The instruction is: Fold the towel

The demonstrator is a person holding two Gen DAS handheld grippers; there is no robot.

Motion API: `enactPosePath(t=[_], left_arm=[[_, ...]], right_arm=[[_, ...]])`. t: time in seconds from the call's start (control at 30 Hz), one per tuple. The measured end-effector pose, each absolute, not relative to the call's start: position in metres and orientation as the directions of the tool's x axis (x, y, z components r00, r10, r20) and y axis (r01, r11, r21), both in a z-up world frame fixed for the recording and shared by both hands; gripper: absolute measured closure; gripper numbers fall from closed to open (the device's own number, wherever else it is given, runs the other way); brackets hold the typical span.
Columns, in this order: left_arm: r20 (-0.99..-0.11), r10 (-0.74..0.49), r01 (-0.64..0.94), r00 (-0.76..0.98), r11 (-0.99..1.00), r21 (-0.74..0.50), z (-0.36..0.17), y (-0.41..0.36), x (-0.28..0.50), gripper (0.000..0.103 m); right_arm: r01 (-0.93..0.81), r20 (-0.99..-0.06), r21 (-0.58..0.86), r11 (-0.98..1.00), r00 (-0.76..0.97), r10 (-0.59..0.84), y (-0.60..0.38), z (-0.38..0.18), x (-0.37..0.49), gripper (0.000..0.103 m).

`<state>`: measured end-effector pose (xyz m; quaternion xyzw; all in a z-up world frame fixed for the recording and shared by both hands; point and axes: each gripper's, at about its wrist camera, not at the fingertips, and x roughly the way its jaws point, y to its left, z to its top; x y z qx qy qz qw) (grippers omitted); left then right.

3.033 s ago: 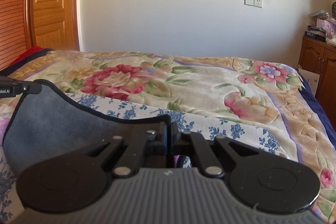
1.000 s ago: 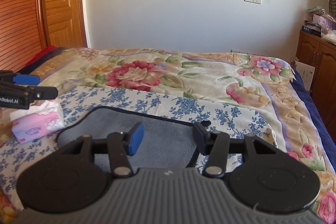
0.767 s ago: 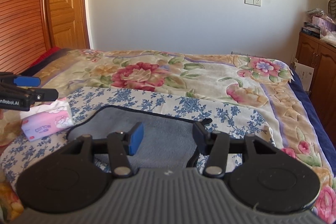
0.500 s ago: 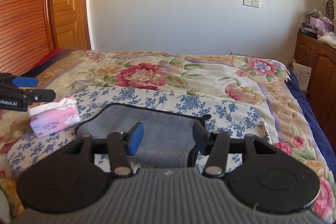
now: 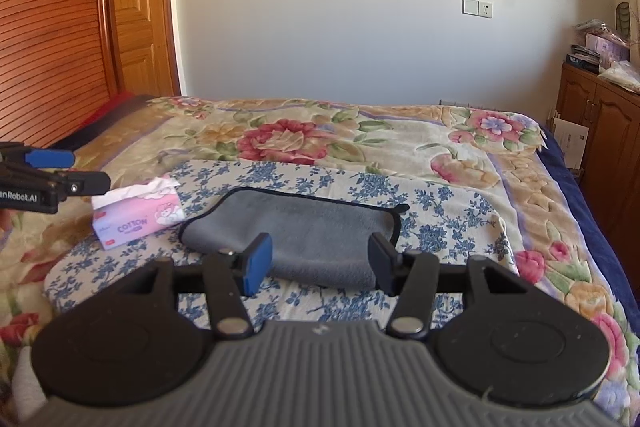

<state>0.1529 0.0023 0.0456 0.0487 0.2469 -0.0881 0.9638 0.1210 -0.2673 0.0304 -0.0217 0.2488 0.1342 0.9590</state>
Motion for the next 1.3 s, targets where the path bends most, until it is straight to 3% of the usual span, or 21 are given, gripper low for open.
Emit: enactPosePath(t=[0.2, 0.27, 0.63, 1.3], left_arm=[[-0.477, -0.150, 0.196, 0.866, 0.979, 0.048, 0.050, 0.004, 0.129, 0.006], [-0.472, -0.155, 0.199, 0.868, 0.979, 0.044, 0.051, 0.004, 0.121, 0.003], [-0.445, -0.153, 0.199, 0.883, 0.978, 0.059, 0.050, 0.003, 0.090, 0.000], [-0.474, -0.103, 0.144, 0.875, 0.988, 0.052, 0.026, 0.006, 0.056, 0.000]], right_arm=[[-0.270, -0.480, 0.023, 0.963, 0.842, 0.248, -0.262, 0.034, 0.101, 0.043], [-0.268, -0.480, 0.022, 0.963, 0.842, 0.245, -0.261, 0.035, 0.096, 0.032], [-0.245, -0.459, 0.020, 0.969, 0.859, 0.226, -0.258, 0.035, 0.075, 0.000], [-0.227, -0.462, 0.010, 0.974, 0.862, 0.206, -0.253, 0.018, 0.041, 0.000]])
